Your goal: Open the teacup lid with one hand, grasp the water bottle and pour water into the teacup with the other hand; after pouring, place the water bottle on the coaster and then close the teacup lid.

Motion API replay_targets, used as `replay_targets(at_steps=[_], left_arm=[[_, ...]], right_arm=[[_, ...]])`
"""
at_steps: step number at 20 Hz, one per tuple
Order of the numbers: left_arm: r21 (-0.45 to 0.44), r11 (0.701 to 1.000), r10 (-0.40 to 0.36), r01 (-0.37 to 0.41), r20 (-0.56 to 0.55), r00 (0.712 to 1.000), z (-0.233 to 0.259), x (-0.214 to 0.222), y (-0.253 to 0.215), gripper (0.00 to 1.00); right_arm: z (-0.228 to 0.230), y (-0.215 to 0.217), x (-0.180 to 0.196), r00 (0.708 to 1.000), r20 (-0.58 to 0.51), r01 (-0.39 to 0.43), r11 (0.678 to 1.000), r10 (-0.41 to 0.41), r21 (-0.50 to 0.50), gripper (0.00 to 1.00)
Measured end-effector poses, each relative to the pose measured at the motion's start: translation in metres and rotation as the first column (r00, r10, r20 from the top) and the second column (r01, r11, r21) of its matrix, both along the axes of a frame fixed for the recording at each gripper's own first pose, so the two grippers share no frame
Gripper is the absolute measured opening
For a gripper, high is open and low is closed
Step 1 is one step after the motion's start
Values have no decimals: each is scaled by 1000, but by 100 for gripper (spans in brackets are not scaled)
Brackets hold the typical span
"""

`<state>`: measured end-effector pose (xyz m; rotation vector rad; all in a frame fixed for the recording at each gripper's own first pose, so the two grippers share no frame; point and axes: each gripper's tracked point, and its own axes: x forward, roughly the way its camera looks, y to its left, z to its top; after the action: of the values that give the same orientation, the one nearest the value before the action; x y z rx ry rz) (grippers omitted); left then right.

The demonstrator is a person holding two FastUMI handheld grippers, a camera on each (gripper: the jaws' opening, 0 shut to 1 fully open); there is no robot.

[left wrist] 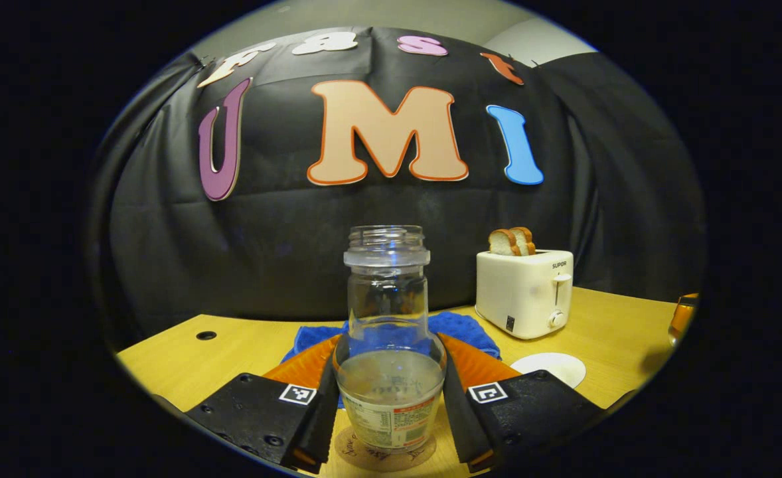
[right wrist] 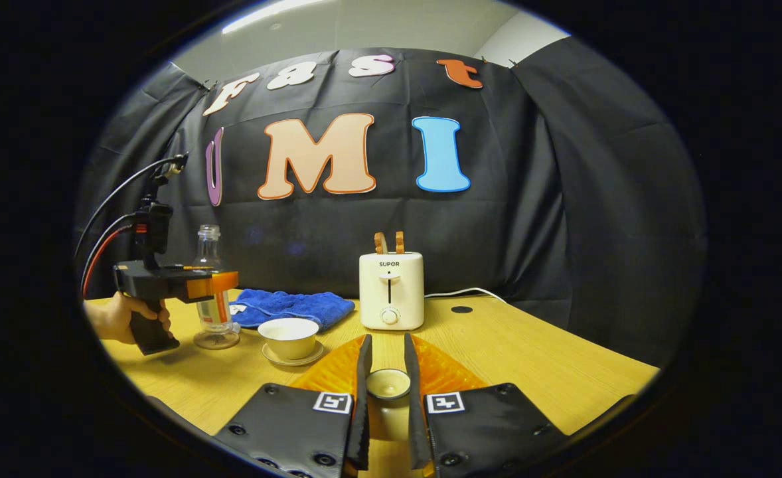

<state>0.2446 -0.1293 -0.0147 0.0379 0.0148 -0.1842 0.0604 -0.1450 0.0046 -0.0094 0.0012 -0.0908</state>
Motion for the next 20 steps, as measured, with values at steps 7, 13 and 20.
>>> replay_targets(at_steps=[7,13,20], left_arm=[[-57,998,38,-39,-16,999,-9,-2,6,68],[-31,999,45,-44,40,998,-2,3,8,70],[-38,998,52,-51,19,998,-9,2,8,72]], right_arm=[[0,0,0,1000,0,2,1000,-2,0,27],[1,-1,-1,1000,2,6,1000,-6,-1,27],[0,0,0,1000,1,6,1000,-6,0,27]])
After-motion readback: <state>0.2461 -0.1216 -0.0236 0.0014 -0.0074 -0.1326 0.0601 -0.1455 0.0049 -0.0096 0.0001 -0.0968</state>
